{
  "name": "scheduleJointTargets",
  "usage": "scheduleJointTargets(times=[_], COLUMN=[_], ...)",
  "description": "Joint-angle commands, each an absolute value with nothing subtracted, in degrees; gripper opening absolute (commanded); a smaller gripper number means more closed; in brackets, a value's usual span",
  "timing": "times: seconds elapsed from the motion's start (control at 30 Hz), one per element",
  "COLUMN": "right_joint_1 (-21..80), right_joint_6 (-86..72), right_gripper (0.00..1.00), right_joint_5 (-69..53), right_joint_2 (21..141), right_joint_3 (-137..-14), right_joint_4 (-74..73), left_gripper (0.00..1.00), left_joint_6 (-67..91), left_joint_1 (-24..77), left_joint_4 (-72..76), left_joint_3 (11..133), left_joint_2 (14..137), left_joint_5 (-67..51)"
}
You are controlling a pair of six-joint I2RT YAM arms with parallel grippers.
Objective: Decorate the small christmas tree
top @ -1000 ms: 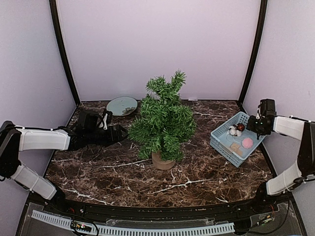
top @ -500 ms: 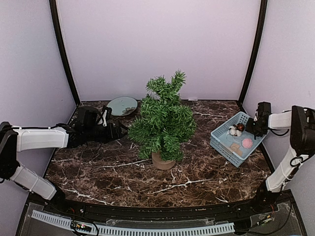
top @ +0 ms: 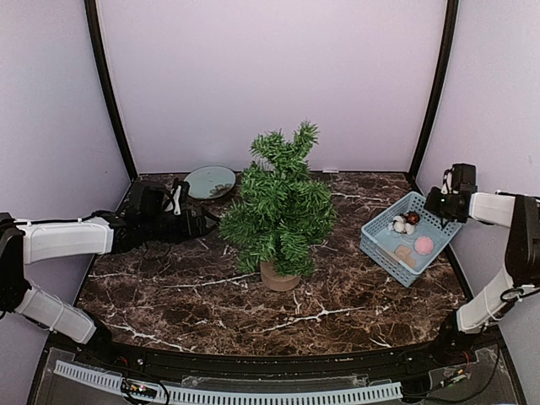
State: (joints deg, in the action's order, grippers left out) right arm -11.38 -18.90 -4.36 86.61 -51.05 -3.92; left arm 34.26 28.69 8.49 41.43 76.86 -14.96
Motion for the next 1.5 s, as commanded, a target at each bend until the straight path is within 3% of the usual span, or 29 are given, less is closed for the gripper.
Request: scheduleJointTargets(times=[0.0,0.33,0.63,1.13,1.47], right_joint_1=[-11.07,-8.57,-5.53,-2.86,-2.18], right_joint_6=[-17.94,-15.18,-13.81,-15.32,-18.28], right_gripper=[0.00,0.00,0.00,0.00,0.00], right_joint_5=[-6.54,-10.61,-13.93,-29.37,-44.07], right_joint_2=[77.42,65.67,61.97,63.73,63.78], right_joint_3=[-53.33,-61.24,-71.97,-89.29,-92.56], right_joint_4=[-5.80,-14.01,-18.55,-20.41,-16.80], left_gripper=[0.88,0.88,0.88,0.88,0.87], left_joint_6=[32.41,30.34,28.20,24.43,17.80], left_joint_1=[28.48,28.48,28.47,28.48,28.56], left_joint_4=[6.84,4.82,3.56,2.56,6.14], left_joint_3=[43.80,46.12,47.90,52.36,54.32], left_joint_2=[74.28,71.75,69.93,65.42,61.31], left_joint_5=[-14.10,-12.81,-12.96,-11.98,-18.16])
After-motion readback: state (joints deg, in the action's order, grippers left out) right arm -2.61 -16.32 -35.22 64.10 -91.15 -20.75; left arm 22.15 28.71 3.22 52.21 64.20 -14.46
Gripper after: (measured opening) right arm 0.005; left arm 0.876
